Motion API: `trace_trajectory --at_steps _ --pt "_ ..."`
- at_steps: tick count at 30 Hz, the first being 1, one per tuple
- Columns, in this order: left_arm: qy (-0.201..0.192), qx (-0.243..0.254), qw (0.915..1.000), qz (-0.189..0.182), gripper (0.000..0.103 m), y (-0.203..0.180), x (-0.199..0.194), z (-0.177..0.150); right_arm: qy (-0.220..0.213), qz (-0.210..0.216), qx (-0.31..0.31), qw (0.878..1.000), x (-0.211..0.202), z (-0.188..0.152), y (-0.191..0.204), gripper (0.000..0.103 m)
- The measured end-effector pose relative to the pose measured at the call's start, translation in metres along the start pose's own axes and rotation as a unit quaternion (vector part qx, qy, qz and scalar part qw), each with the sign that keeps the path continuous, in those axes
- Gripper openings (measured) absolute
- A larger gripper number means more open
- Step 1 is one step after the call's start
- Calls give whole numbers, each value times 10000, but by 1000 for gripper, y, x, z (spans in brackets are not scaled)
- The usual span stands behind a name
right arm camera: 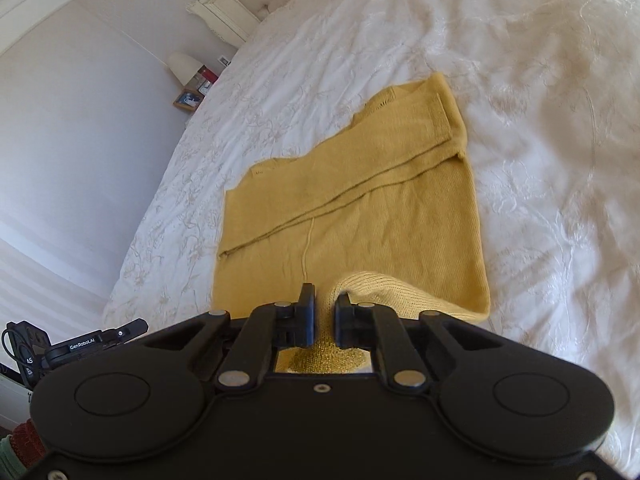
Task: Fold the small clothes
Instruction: 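Close both tools on the sweater hem, then lift the hem with both tools and fold it toward the collar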
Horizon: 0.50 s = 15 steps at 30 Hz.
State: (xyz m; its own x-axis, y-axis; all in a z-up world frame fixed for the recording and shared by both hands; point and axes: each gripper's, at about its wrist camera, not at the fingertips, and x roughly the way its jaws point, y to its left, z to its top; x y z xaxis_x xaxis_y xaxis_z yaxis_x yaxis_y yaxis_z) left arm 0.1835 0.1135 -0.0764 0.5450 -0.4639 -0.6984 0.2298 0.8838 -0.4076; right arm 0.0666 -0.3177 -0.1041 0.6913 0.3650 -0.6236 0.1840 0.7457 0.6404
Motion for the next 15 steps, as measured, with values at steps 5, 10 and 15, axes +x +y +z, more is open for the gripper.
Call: trace_trajectory --at_steps 5,10,15 --pt "-66 261 9996 -20 0 3 23 27 -109 -90 -33 9999 22 31 5 16" --pt "303 764 9966 53 2 11 39 29 -116 -312 85 9994 41 45 1 16" --pt "667 956 9928 266 2 23 45 16 -129 -505 358 9980 58 52 -7 16"
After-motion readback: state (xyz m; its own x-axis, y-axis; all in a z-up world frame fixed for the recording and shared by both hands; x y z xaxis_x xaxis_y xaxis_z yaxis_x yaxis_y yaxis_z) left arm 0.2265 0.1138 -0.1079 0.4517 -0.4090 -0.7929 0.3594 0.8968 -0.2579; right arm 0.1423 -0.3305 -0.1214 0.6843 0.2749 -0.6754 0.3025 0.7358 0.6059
